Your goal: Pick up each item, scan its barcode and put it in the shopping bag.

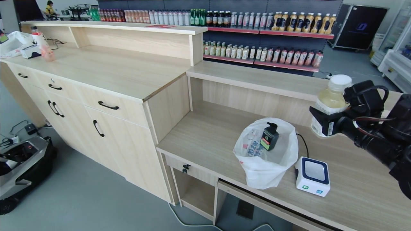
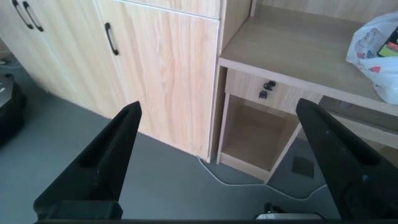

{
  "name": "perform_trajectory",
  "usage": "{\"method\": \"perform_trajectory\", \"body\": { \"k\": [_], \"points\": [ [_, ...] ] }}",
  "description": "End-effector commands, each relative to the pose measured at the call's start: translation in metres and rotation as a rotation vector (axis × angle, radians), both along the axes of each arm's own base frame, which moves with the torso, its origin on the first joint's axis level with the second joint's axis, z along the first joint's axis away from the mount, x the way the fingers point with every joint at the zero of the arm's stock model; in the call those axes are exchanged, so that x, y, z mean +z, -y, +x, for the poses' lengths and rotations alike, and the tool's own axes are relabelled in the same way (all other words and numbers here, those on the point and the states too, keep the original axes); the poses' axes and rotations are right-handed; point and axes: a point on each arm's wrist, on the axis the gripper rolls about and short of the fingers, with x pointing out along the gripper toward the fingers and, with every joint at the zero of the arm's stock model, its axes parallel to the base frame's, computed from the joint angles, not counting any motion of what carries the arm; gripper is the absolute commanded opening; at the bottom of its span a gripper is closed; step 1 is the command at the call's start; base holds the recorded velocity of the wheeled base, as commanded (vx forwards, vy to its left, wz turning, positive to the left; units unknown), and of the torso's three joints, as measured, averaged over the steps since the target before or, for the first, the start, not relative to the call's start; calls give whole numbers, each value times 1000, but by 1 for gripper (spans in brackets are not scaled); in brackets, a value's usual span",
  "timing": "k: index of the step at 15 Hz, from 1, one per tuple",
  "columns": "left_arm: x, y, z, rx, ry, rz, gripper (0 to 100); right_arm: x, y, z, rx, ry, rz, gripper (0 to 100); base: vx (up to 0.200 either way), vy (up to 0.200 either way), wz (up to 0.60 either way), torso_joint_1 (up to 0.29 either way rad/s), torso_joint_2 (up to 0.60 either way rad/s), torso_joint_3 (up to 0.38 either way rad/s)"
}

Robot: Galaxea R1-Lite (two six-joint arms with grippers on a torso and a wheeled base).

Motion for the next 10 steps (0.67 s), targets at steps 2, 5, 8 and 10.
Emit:
{"method": "perform_trajectory", "body": {
  "k": [2, 5, 8, 10],
  "points": [
    [0, 0, 0, 0, 0, 0, 100, -26, -7, 16, 76, -73, -7, 0, 0, 0, 300, 4, -4, 4],
    [0, 0, 0, 0, 0, 0, 100, -66, -2, 31, 91, -213, 22, 0, 0, 0, 0, 0, 0, 0],
    [0, 0, 0, 0, 0, 0, 100, -102, 1, 49, 102, -325, 95, 0, 0, 0, 0, 0, 0, 0],
    [0, 0, 0, 0, 0, 0, 100, -113, 3, 63, 139, -336, 99, 0, 0, 0, 0, 0, 0, 0]
  ]
}}
